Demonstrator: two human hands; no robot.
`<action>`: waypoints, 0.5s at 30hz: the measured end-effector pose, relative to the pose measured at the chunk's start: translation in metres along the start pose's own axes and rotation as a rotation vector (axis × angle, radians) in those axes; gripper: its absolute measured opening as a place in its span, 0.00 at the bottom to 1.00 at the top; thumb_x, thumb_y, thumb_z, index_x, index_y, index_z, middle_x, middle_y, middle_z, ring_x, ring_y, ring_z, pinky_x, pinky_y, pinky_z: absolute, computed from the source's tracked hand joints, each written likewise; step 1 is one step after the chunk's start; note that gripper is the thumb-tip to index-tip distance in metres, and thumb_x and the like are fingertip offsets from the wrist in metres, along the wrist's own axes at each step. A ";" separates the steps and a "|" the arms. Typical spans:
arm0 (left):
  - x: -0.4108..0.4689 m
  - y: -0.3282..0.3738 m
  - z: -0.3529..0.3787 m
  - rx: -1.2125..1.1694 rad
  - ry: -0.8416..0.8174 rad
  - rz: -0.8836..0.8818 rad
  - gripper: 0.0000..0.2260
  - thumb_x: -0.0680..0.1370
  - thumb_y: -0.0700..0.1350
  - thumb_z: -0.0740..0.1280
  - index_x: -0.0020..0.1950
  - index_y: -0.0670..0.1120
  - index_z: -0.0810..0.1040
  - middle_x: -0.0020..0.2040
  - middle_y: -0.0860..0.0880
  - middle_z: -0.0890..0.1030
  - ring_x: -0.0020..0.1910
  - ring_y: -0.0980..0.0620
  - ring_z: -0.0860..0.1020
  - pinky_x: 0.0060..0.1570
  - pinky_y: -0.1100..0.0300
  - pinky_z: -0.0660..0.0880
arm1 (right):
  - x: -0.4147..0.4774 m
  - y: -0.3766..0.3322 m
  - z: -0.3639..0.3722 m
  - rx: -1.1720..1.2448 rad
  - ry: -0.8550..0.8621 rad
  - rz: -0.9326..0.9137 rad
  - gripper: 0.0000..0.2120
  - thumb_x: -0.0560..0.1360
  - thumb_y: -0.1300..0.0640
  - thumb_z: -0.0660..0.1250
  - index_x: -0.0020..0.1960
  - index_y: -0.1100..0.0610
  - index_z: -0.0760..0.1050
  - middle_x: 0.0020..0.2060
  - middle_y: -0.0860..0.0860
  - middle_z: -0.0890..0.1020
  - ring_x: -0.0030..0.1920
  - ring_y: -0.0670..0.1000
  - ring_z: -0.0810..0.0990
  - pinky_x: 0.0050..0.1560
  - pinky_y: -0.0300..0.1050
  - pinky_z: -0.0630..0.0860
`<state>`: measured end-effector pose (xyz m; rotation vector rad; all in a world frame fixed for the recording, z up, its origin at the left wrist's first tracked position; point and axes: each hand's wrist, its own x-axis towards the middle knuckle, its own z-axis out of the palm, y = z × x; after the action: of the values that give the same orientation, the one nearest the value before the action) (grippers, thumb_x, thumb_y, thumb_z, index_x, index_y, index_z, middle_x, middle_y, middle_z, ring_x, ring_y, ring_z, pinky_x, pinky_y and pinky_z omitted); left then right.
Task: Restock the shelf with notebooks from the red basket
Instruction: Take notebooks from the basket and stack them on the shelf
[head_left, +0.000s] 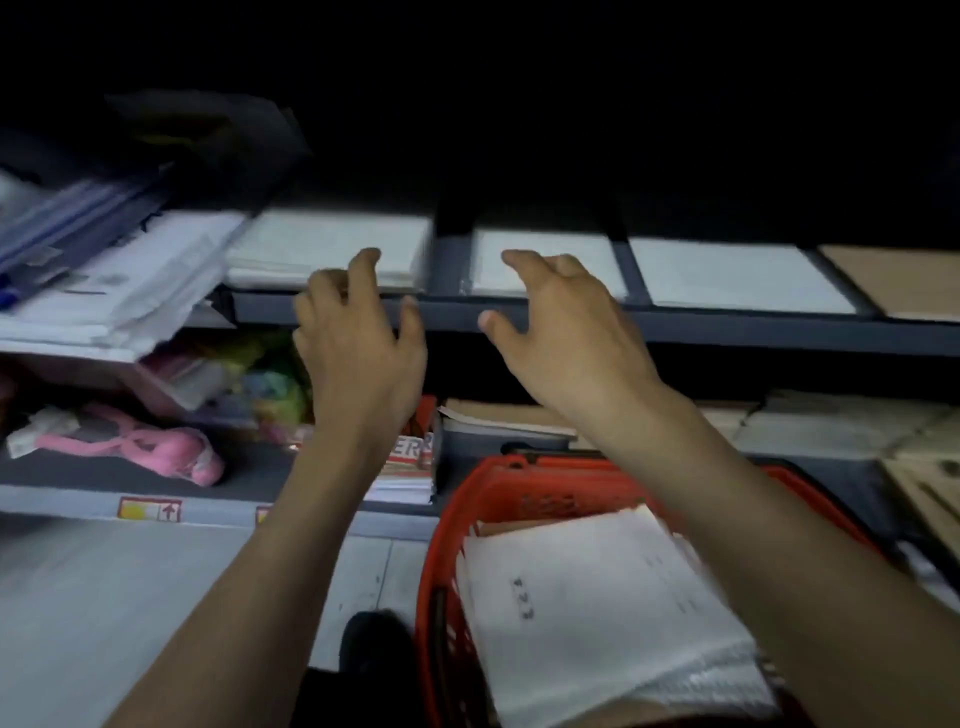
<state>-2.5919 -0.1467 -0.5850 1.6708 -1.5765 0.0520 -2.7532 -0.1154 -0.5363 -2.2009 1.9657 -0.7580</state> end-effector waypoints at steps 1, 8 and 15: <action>-0.013 0.012 0.005 -0.003 -0.061 0.067 0.22 0.78 0.51 0.61 0.70 0.45 0.68 0.62 0.37 0.71 0.62 0.36 0.68 0.57 0.44 0.67 | -0.013 0.014 -0.007 -0.024 -0.016 0.004 0.27 0.79 0.44 0.62 0.76 0.50 0.62 0.67 0.54 0.71 0.65 0.57 0.72 0.55 0.51 0.75; -0.129 0.047 0.055 0.111 -1.020 0.304 0.25 0.74 0.60 0.64 0.69 0.53 0.69 0.64 0.45 0.76 0.62 0.43 0.75 0.60 0.49 0.74 | -0.123 0.129 -0.012 -0.174 -0.363 0.171 0.28 0.77 0.45 0.65 0.74 0.50 0.63 0.63 0.56 0.74 0.63 0.60 0.75 0.59 0.53 0.75; -0.226 0.043 0.055 0.540 -1.462 0.494 0.45 0.71 0.59 0.72 0.79 0.52 0.48 0.76 0.41 0.57 0.73 0.39 0.61 0.65 0.45 0.70 | -0.198 0.192 0.015 -0.053 -0.852 0.218 0.31 0.77 0.46 0.67 0.76 0.50 0.61 0.69 0.55 0.72 0.66 0.55 0.73 0.64 0.46 0.71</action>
<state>-2.7039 0.0109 -0.7212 1.6722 -3.2677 -0.6929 -2.9297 0.0378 -0.6832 -1.8122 1.7012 0.2483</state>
